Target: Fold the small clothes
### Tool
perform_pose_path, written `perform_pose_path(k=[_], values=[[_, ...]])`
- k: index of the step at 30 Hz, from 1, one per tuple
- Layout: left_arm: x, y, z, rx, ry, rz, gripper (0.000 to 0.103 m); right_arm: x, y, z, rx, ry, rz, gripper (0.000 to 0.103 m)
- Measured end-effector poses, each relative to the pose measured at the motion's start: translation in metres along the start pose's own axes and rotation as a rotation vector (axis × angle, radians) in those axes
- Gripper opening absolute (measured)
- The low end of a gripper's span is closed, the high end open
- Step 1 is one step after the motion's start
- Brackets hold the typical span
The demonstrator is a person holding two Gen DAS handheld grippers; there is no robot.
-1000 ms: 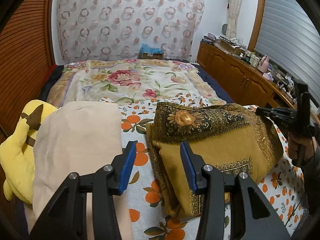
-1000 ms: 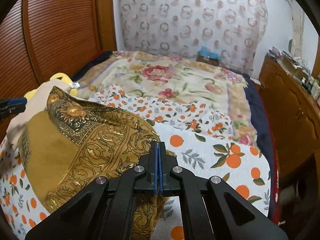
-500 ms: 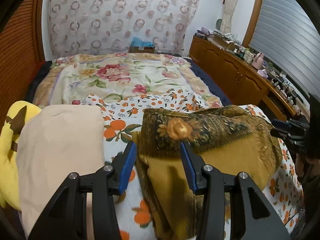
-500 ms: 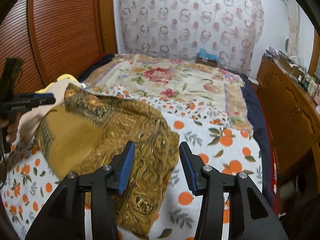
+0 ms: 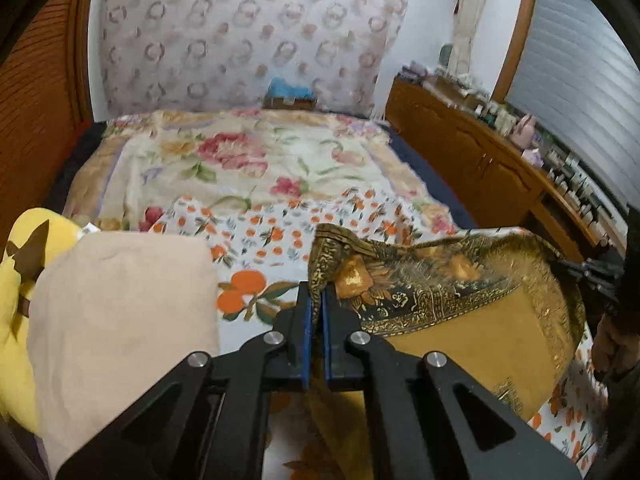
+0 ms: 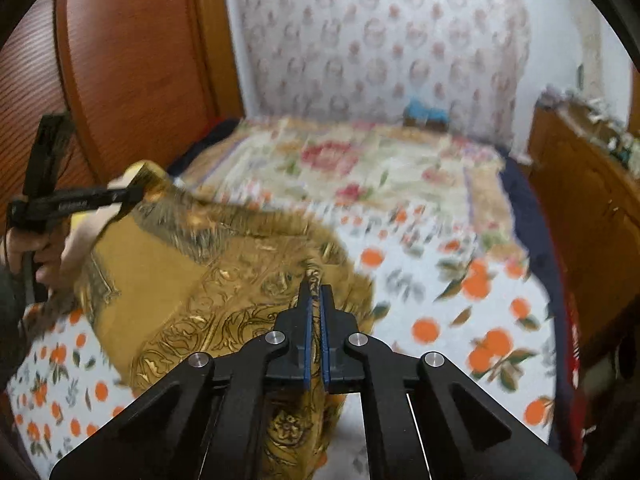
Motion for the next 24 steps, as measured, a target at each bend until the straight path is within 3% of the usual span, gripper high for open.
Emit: perform_pose_path(k=[4,6,8,11,13,19,24], values=[[0.001,0.003,0.014,-0.043,-0.032,0.01,0.004,0.0,-0.007,0.01,-0.039,0.018,0.019,0.001],[0.001,0.006,0.019,-0.07,-0.052,0.022,0.01,0.0,-0.008,0.018,-0.067,0.029,0.026,0.002],[0.001,0.009,0.024,-0.091,-0.066,0.033,0.023,0.0,-0.008,0.02,-0.076,0.031,0.028,0.003],[-0.002,0.011,0.032,-0.125,-0.066,0.03,0.035,0.003,-0.007,0.021,-0.086,0.05,0.04,0.026],[-0.003,0.012,0.039,-0.152,-0.065,0.031,0.037,0.006,-0.007,0.025,-0.1,0.046,0.049,0.045],[-0.007,0.013,0.039,-0.153,-0.048,0.024,0.045,0.014,0.001,0.042,-0.161,0.052,0.076,0.059],[-0.005,0.011,0.041,-0.153,-0.059,0.033,0.048,0.022,0.006,0.051,-0.18,0.001,0.139,0.061]])
Point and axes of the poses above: each gripper's, at about its wrist camera, not at the fingertips, and z roughly the way its jaws point, x to its right, y to its underside, the point moved 2 cm from there along z, roughly the way its jaws point, and after that the axes turned 13 degrees about -x, right-handed, at the moved point
